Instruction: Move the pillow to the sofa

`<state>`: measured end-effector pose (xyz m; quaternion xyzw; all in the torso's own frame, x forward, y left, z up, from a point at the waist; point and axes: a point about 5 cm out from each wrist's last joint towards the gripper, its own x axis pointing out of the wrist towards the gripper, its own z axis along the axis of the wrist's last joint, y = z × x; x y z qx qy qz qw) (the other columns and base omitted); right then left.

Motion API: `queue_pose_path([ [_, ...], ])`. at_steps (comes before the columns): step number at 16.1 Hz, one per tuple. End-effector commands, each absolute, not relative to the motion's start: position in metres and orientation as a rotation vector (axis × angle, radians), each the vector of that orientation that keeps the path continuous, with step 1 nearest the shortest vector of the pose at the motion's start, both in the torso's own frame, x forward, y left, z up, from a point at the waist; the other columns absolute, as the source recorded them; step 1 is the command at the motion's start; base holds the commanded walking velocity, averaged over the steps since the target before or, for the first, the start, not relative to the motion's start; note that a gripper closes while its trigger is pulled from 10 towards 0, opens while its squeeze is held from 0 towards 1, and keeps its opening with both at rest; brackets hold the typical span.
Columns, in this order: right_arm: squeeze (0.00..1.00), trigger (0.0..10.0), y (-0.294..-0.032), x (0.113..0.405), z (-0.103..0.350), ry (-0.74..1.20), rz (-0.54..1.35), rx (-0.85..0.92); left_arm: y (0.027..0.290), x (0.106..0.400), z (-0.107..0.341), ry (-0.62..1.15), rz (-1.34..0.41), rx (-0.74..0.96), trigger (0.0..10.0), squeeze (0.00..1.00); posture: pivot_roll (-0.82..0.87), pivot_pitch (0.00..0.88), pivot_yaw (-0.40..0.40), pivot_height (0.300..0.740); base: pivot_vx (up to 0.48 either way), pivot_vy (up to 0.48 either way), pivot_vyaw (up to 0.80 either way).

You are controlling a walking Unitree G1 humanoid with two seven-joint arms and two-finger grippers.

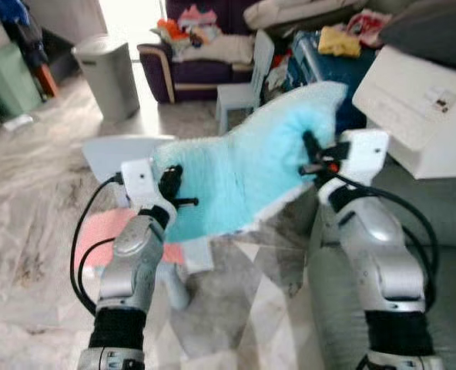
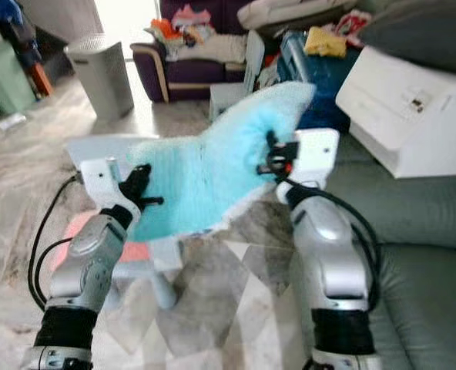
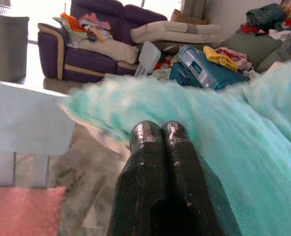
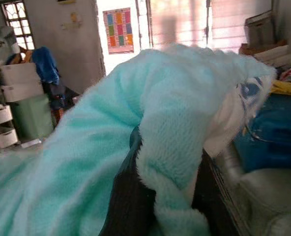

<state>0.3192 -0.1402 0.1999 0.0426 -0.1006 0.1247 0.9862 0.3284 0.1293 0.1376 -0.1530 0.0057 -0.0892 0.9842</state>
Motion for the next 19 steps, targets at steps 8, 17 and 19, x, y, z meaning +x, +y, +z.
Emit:
queue_pose_path([
  [8,0.0,10.0,-0.13,0.3202,0.205,-0.223,0.292,0.103,0.1318,0.3311,0.143,0.003,-0.206,-0.321,10.0,0.0,-0.2,0.0,0.027,0.74,0.0,0.285,0.0],
  [17,0.0,10.0,-0.1319,0.3209,0.2051,-0.22,0.282,0.099,0.1275,0.3309,0.1415,0.022,-0.222,-0.33,10.0,0.0,-0.21,0.0,0.028,0.74,0.0,0.48,0.0],
  [19,0.0,10.0,-0.1326,0.321,0.205,-0.218,0.281,0.098,0.1263,0.3305,0.1394,0.032,-0.221,-0.331,10.0,0.0,-0.21,0.0,0.026,0.74,0.0,0.48,0.0],
])
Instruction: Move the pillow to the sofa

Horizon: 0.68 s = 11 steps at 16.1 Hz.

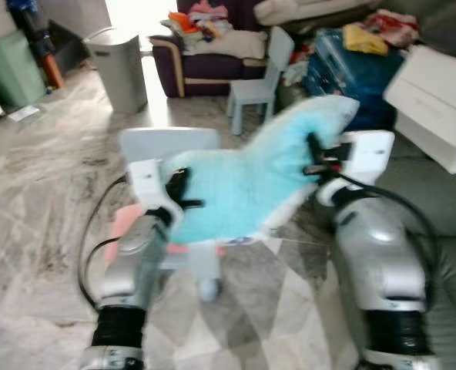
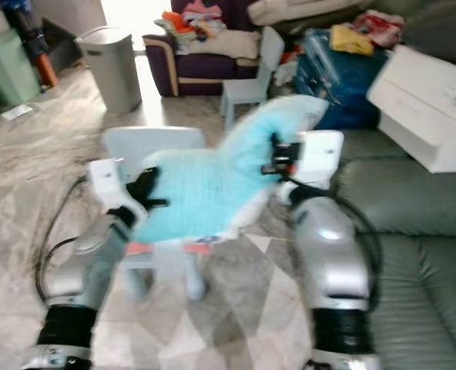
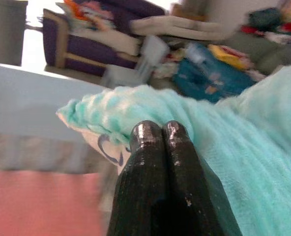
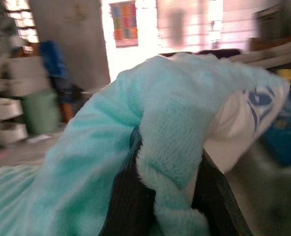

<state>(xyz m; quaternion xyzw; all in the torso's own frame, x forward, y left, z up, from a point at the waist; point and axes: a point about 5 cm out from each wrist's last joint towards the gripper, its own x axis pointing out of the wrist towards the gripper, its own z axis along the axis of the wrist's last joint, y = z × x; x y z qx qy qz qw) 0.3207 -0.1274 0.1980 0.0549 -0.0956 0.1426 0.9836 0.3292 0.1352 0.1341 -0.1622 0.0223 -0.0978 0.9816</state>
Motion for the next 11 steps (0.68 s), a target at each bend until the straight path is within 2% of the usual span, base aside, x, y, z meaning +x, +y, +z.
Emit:
queue_pose_path([
  [1,0.0,10.0,-0.1329,0.3211,0.2048,-0.217,0.279,0.097,0.1256,0.3304,0.1389,0.036,-0.218,-0.336,10.0,0.0,-0.21,0.0,0.025,0.74,0.0,0.304,0.0],
  [8,0.0,10.0,-0.1339,0.3208,0.2031,-0.206,0.268,0.107,0.1218,0.3293,0.1357,0.055,-0.211,-0.31,10.0,0.0,-0.21,0.0,0.021,0.74,0.0,0.0,0.0],
  [11,0.0,10.0,-0.1338,0.3201,0.2032,-0.205,0.269,0.111,0.1216,0.3293,0.1357,0.055,-0.21,-0.301,10.0,0.0,-0.21,0.0,0.022,0.74,-0.341,0.0,0.0],
])
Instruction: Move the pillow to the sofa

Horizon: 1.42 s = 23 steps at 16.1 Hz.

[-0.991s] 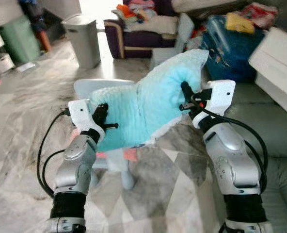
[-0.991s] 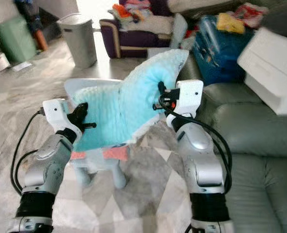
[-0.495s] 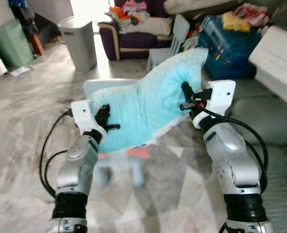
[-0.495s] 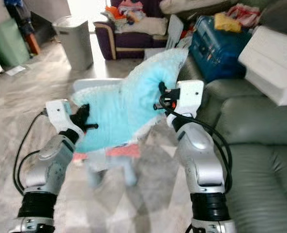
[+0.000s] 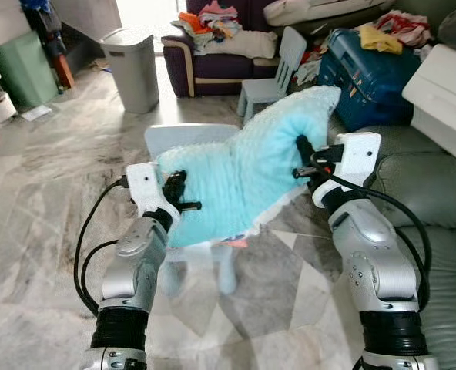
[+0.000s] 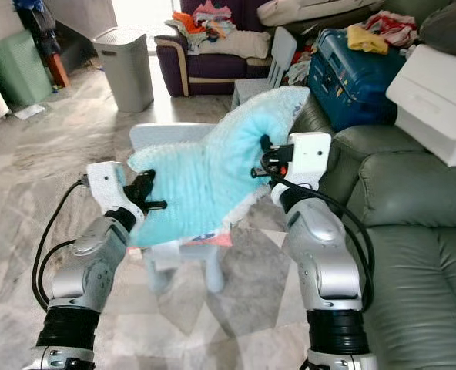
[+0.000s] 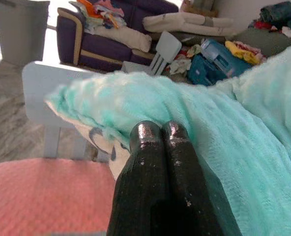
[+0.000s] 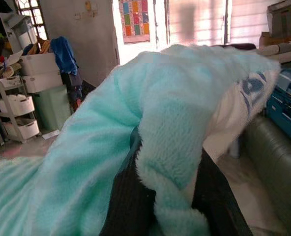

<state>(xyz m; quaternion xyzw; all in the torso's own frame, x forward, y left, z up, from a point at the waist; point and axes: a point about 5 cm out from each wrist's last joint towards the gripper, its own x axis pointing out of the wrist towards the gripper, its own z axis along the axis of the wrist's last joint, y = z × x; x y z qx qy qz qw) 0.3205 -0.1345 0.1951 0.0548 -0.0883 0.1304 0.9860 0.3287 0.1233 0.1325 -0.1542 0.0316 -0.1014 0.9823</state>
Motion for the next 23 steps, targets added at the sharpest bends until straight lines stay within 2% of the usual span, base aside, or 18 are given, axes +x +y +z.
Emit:
queue_pose_path([
  [1,0.0,10.0,-0.1336,0.3199,0.2031,-0.205,0.269,0.112,0.1217,0.3292,0.1356,0.055,-0.209,-0.301,10.0,0.0,-0.21,0.0,0.022,0.74,-0.386,0.0,0.0],
  [15,0.0,10.0,-0.1341,0.3206,0.2031,-0.208,0.267,0.111,0.1216,0.331,0.1364,0.056,-0.205,-0.301,10.0,0.0,-0.21,0.0,0.025,0.74,-0.397,0.0,0.0],
  [23,0.0,10.0,-0.1351,0.3215,0.2034,-0.202,0.266,0.111,0.1262,0.3345,0.1377,0.042,-0.191,-0.285,10.0,0.0,-0.22,0.0,0.022,0.74,0.0,0.0,0.0],
])
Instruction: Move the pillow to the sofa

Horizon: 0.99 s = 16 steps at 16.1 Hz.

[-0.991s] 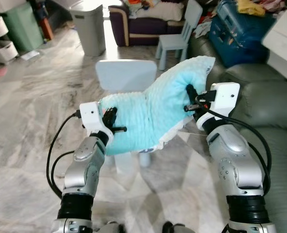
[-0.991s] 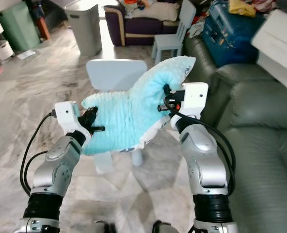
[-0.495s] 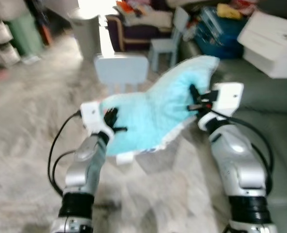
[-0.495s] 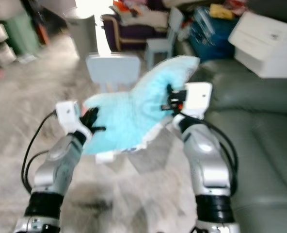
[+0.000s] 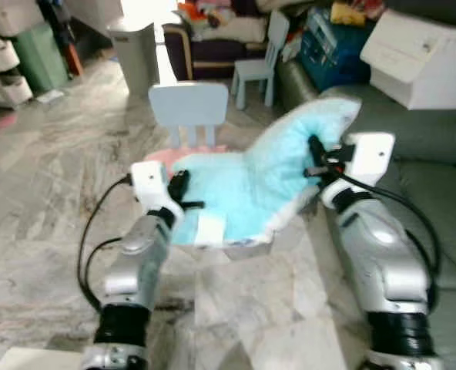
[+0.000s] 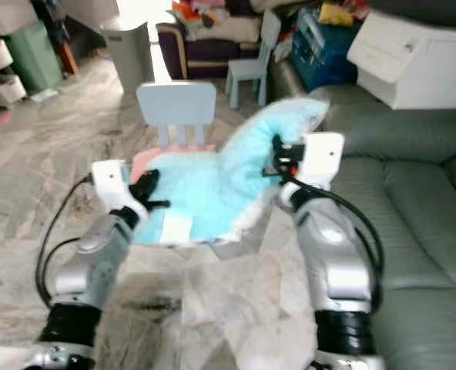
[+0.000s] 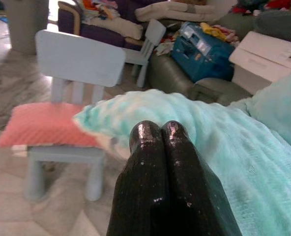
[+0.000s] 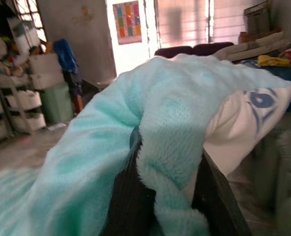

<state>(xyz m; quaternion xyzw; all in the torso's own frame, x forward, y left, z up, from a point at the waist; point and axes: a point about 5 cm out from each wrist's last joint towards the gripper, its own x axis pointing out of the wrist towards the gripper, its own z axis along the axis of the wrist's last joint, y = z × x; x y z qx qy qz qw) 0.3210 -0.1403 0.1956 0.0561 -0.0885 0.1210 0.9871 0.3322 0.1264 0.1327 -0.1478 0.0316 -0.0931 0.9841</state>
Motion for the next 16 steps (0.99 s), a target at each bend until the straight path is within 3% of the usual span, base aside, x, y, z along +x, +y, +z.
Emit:
queue_pose_path([
  [1,0.0,10.0,-0.136,0.322,0.204,-0.2,0.263,0.114,0.127,0.336,0.139,0.037,-0.192,-0.273,10.0,0.0,-0.22,0.0,0.023,0.74,0.0,0.0,0.0],
  [3,0.0,10.0,-0.136,0.322,0.203,-0.191,0.26,0.11,0.133,0.34,0.143,0.013,-0.168,-0.21,10.0,0.0,-0.22,0.0,0.021,0.74,0.0,0.0,-0.8],
  [5,0.0,10.0,-0.136,0.322,0.203,-0.19,0.259,0.106,0.142,0.343,0.146,-0.018,-0.145,-0.21,10.0,0.0,-0.22,0.0,0.022,0.74,0.0,0.0,0.0],
  [8,0.0,10.0,-0.136,0.322,0.203,-0.188,0.259,0.105,0.148,0.345,0.15,-0.039,-0.144,-0.299,10.0,0.0,-0.22,0.0,0.023,0.74,0.0,0.0,0.0],
  [16,0.0,10.0,-0.135,0.321,0.202,-0.185,0.267,0.103,0.145,0.342,0.144,-0.021,-0.187,-0.326,10.0,0.0,-0.23,0.0,0.022,0.74,0.0,0.0,-0.8],
])
